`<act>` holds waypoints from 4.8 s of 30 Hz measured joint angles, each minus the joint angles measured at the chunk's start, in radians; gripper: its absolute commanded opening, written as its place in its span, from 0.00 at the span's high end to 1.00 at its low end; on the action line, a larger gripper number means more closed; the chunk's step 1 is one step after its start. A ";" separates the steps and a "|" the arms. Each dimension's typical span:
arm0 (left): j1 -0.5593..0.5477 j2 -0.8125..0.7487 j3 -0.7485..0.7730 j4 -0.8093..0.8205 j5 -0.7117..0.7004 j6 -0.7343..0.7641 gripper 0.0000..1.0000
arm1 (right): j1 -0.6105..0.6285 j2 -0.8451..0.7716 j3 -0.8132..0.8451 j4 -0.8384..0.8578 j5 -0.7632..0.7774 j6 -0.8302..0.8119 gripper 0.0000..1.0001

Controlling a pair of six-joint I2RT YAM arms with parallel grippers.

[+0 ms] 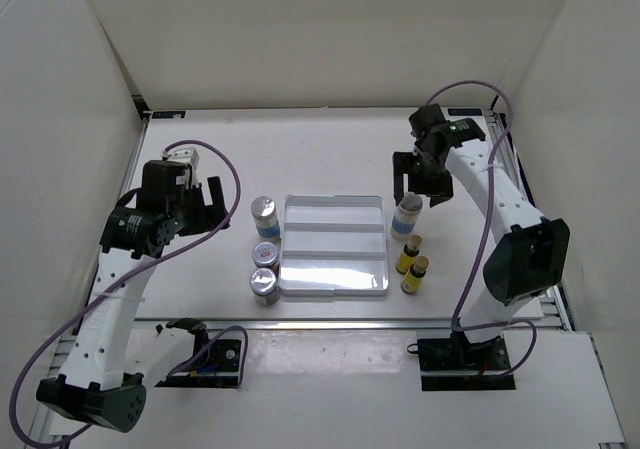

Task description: Organize the condiment bottles

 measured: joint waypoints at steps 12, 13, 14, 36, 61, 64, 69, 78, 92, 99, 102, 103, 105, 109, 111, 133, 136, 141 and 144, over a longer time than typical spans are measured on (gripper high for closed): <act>0.000 0.022 0.000 -0.008 0.021 0.004 0.00 | -0.003 0.086 -0.025 0.009 0.006 0.002 0.53; 0.000 0.024 0.000 -0.008 0.022 0.004 0.00 | -0.003 0.089 -0.020 0.007 0.006 0.000 0.56; 0.000 0.026 0.000 -0.008 0.022 0.004 0.00 | -0.003 0.093 -0.009 0.002 0.008 -0.002 0.60; 0.000 0.058 0.000 -0.008 0.024 0.003 0.00 | 0.111 0.208 0.404 -0.071 -0.039 -0.056 0.79; 0.000 0.137 0.051 -0.007 0.019 -0.073 0.00 | 0.183 0.241 0.225 0.103 -0.016 -0.099 0.80; 0.000 0.151 0.064 -0.006 0.019 -0.075 0.00 | 0.183 0.241 0.225 0.105 -0.015 -0.099 0.80; 0.000 0.155 0.068 -0.007 0.020 -0.075 0.00 | 0.183 0.242 0.225 0.109 -0.014 -0.100 0.78; 0.000 0.163 0.068 -0.007 0.027 -0.075 0.00 | 0.183 0.242 0.245 0.121 0.051 -0.081 0.00; 0.000 0.098 0.018 0.001 0.028 -0.082 0.00 | -0.027 0.667 0.821 0.060 -0.194 -0.029 0.00; 0.000 0.016 -0.063 0.021 0.028 -0.083 0.00 | -0.015 0.693 0.821 0.035 -0.207 -0.093 0.00; 0.000 0.019 -0.073 0.020 0.020 -0.084 0.00 | 0.002 0.730 0.873 0.027 -0.209 -0.107 0.00; 0.004 0.024 -0.073 0.023 0.017 -0.086 0.00 | 0.004 0.751 0.901 0.029 -0.211 -0.110 0.00; 0.022 0.042 -0.073 0.024 0.017 -0.088 0.00 | 0.004 0.787 0.931 0.042 -0.216 -0.117 0.00; 0.087 0.101 -0.073 0.032 0.020 -0.104 0.00 | -0.008 0.861 0.944 0.051 -0.246 -0.118 0.00; 0.108 0.130 -0.073 0.035 0.019 -0.109 0.00 | -0.017 0.902 0.960 0.064 -0.262 -0.116 0.00; 0.124 0.288 0.049 0.034 0.021 -0.090 0.00 | -0.158 0.908 0.799 0.192 -0.279 0.039 0.78; 0.126 0.288 0.049 0.034 0.023 -0.090 0.00 | -0.210 0.875 0.745 0.185 -0.265 0.046 0.78; 0.131 0.288 0.049 0.034 0.027 -0.091 0.00 | -0.253 0.827 0.682 0.172 -0.182 0.026 0.80; 0.131 0.288 0.049 0.034 0.028 -0.091 0.00 | -0.259 0.777 0.605 0.177 -0.132 0.010 0.80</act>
